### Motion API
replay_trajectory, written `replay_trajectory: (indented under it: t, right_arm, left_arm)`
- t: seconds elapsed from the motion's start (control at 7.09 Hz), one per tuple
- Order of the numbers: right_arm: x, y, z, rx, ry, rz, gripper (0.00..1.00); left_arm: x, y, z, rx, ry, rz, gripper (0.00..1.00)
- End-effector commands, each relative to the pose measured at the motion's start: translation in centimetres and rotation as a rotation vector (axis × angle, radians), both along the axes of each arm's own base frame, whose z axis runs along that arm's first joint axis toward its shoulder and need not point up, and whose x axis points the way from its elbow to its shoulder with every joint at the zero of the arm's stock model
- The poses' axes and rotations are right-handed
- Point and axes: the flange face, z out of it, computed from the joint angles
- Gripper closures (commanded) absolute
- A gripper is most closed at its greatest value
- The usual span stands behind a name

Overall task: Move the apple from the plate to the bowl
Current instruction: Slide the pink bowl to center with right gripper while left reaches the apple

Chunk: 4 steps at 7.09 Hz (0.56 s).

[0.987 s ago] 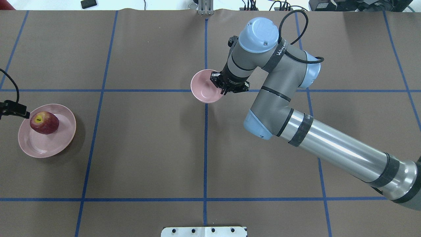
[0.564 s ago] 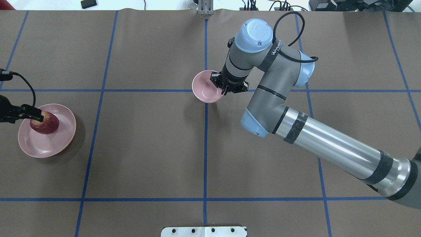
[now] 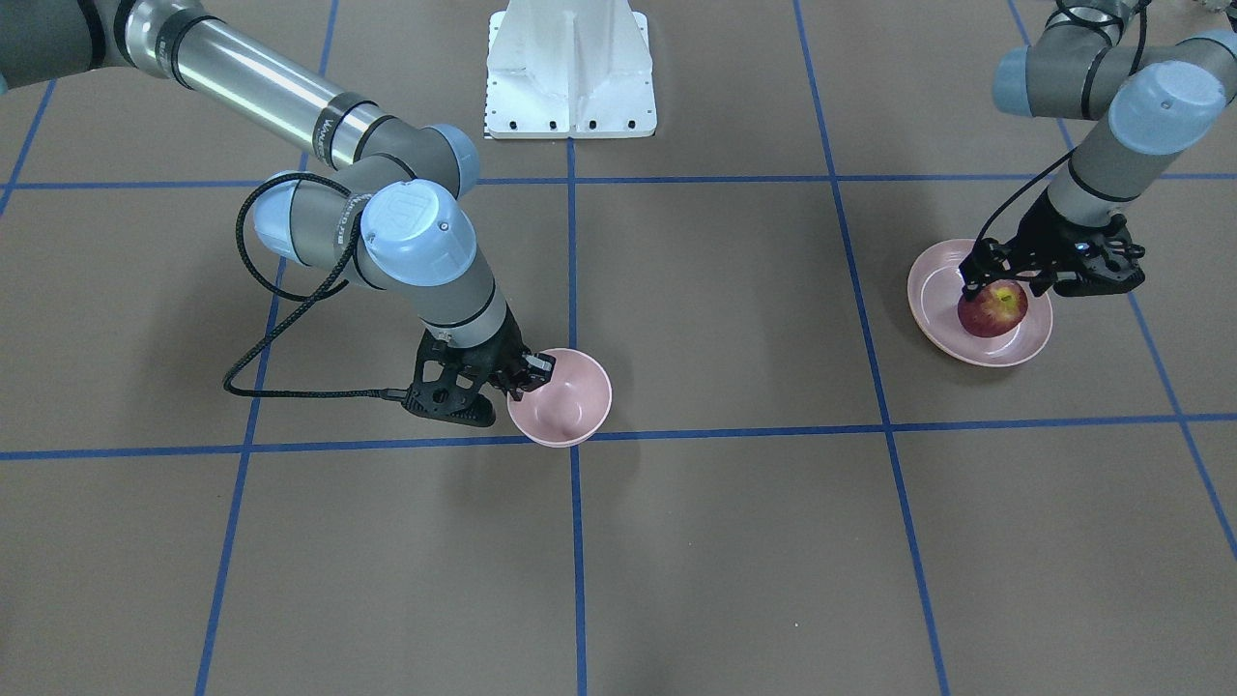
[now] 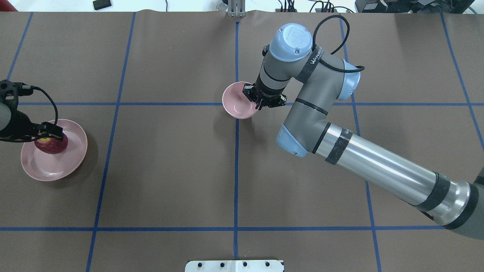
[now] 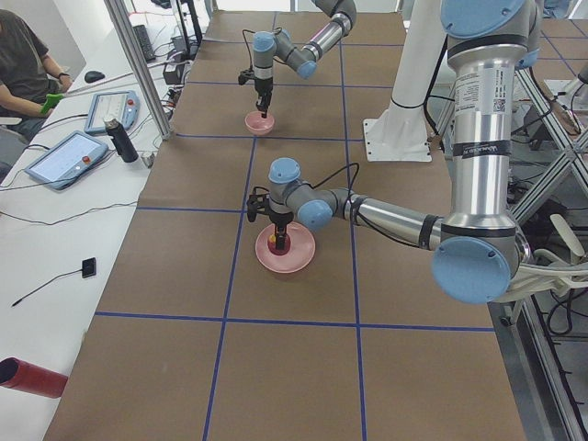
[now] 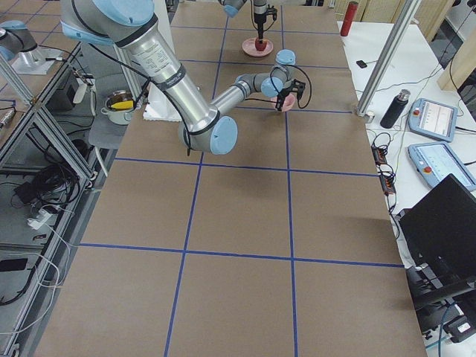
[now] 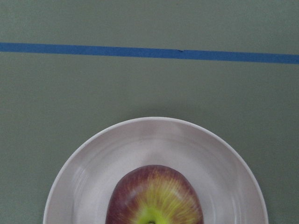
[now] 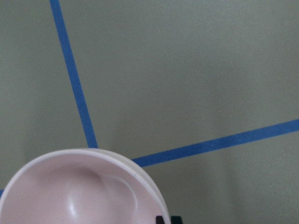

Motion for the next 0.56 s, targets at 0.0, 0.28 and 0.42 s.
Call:
replay_trajectory:
  t: [0.0,0.28,0.42]
  right_arm:
    - [0.0,0.0,0.0,0.005,0.001,0.002,0.07]
    - [0.4,-0.1,-0.2,0.025,-0.023,0.013,0.0]
    - [2.5,-1.2,-1.2,0.028,-0.047,0.031,0.0]
  left_arm:
    - [0.6,-0.4,0.7,-0.007,-0.01,0.001,0.02]
    - [0.9,-0.7,1.4,-0.016,-0.018,0.003,0.02]
    - [1.0,-0.9,1.6,-0.019,-0.019,0.004,0.02]
